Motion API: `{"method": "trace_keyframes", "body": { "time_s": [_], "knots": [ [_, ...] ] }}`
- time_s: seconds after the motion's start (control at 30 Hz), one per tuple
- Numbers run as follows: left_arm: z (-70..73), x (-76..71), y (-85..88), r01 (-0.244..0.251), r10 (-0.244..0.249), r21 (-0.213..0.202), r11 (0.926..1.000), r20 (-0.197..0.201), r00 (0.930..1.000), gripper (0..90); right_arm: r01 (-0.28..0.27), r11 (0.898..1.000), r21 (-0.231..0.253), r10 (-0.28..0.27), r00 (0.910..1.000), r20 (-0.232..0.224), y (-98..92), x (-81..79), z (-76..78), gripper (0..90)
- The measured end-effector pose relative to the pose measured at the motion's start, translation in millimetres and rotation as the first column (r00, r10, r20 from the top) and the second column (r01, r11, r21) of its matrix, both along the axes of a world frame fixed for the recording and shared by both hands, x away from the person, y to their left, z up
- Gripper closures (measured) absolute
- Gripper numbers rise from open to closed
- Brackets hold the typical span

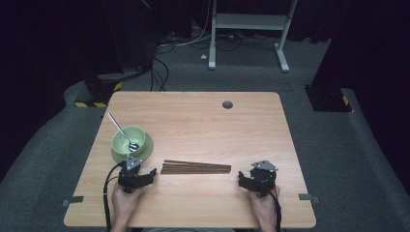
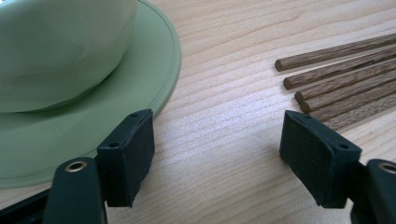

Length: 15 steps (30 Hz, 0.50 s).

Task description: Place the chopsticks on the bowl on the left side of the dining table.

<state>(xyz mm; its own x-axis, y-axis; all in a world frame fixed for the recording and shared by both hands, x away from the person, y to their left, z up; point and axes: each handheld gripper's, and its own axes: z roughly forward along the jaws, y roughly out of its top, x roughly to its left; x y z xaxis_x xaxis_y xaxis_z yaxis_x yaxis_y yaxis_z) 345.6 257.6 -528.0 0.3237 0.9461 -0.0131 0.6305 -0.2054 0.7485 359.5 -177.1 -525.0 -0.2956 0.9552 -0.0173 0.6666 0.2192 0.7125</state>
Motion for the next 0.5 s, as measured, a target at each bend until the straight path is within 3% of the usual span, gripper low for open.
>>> {"method": "trace_keyframes", "body": {
  "time_s": [0.5],
  "knots": [
    [-0.1, 0.5, -3.8, -0.004, 0.004, 0.01, 0.9999, -0.008, 1.0, 21.4, -0.009, 1.0, 0.002, 0.009, 1.0, 0.004, 0.5, -0.7, 0.2, 18.2]
  ]
}}
